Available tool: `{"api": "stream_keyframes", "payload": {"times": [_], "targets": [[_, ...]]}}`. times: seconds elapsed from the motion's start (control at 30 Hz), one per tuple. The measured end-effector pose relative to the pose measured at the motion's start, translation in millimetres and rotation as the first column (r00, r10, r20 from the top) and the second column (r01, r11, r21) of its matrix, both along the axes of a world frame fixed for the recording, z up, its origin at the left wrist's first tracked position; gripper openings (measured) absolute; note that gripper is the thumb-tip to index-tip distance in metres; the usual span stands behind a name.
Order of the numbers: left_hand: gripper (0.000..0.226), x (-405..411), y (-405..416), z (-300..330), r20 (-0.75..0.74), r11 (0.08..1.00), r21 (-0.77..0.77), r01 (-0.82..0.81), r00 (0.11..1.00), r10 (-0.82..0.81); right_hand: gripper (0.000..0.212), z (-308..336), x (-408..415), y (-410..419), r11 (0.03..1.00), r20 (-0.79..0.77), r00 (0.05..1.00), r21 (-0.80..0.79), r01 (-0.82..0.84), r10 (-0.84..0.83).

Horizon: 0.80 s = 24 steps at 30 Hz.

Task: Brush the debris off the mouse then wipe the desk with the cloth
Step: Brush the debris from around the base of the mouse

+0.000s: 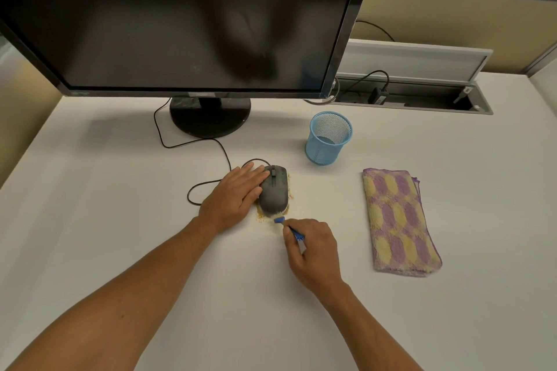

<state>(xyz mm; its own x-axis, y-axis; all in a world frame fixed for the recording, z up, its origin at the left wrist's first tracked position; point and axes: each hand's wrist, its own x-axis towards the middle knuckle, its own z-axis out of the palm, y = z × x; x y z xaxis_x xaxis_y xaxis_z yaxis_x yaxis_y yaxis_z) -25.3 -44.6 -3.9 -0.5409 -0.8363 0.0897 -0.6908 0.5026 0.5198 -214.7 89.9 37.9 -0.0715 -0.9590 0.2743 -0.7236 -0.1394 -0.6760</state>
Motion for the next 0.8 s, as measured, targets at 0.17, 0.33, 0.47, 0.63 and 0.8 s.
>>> {"api": "stream_keyframes", "payload": {"times": [0.17, 0.33, 0.47, 0.63, 0.8], "targets": [[0.053, 0, 1, -1, 0.001, 1.0, 0.005, -0.006, 1.0, 0.006, 0.023, 10, 4, -16, 0.997, -0.028, 1.0, -0.073, -0.004, 0.002], [0.054, 0, 1, -1, 0.008, 1.0, -0.002, -0.009, 1.0, 0.009, 0.02, -2, -1, -10, 0.999, -0.096, 0.995, -0.02, 0.026, -0.028], [0.052, 1, 0, -1, 0.011, 1.0, -0.021, -0.003, 1.0, 0.003, 0.028, 1, -6, -5, 0.991, 0.093, 0.989, 0.077, 0.11, -0.117], [0.05, 1, 0, -1, 0.001, 1.0, -0.025, -0.007, 1.0, 0.007, 0.023, 14, -12, -33, 0.948, 0.4, 0.869, 0.244, 0.206, -0.291], [0.05, 1, -1, -2, 0.019, 1.0, -0.029, -0.008, 1.0, 0.008, 0.023, 9, -7, -29, 0.945, 0.38, 0.89, 0.294, 0.142, -0.252]]}}
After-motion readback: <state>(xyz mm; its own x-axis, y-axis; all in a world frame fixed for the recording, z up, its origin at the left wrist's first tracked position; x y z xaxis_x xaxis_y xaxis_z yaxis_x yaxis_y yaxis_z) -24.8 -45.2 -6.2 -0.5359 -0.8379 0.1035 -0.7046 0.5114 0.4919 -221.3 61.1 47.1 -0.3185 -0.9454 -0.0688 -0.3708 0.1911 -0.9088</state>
